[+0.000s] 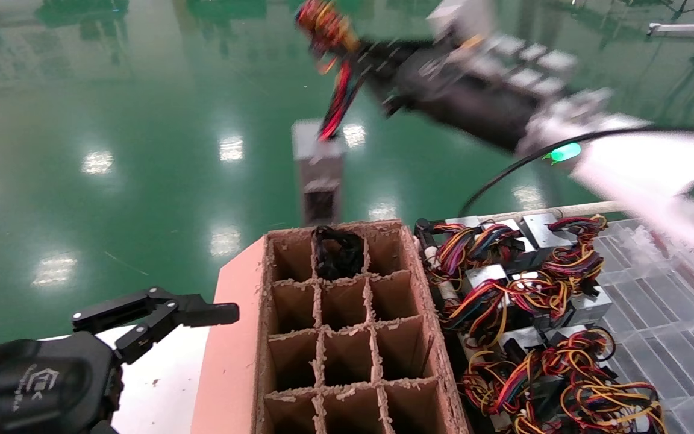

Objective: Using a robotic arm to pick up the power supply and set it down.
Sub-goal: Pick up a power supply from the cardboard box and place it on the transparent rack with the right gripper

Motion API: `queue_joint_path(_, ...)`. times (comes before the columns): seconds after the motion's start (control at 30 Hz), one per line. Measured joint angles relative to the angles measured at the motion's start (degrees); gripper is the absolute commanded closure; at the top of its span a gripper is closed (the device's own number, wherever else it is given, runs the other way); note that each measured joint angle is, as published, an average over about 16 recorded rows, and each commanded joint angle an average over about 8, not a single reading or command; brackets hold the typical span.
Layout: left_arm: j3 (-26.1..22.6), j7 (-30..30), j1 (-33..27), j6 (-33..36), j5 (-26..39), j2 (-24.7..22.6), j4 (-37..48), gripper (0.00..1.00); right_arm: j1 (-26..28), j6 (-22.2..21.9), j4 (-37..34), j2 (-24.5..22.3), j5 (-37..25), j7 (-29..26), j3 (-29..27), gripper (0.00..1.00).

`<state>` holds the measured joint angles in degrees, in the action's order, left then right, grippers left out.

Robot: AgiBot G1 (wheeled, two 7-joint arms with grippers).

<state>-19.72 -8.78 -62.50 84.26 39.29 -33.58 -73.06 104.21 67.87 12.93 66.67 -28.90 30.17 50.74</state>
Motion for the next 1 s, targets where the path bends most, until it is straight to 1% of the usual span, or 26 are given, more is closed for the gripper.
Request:
queue_joint_path(0.27, 0.0, 0.0, 0.0, 0.0, 0.0, 0.0, 0.0, 0.00, 5.2, 13.8, -0.8, -10.5, -0.7, 0.3, 0.0, 1.00)
queue_joint_path(0.37, 0.0, 0.0, 0.0, 0.0, 0.0, 0.0, 0.0, 0.00, 6.4, 17.8, -0.3, -15.0, -1.6, 0.1, 0.6, 1.00)
queue_joint_path(0.47, 0.0, 0.0, 0.0, 0.0, 0.0, 0.0, 0.0, 0.00, 7.2, 20.7, 1.1, -19.8, -2.5, -0.5, 1.2, 1.00)
queue_joint_path(0.57, 0.0, 0.0, 0.0, 0.0, 0.0, 0.0, 0.0, 0.00, 7.4, 22.0, 3.4, -24.7, -2.9, -1.7, 1.7, 1.00)
queue_joint_path(0.7, 0.0, 0.0, 0.0, 0.0, 0.0, 0.0, 0.0, 0.00, 6.8, 22.5, 8.0, -31.4, -2.6, -3.7, 2.1, 1.00)
queue_joint_path(1.0, 0.0, 0.0, 0.0, 0.0, 0.0, 0.0, 0.0, 0.00, 4.4, 21.0, 19.6, -46.3, 0.3, -8.8, 1.4, 1.00)
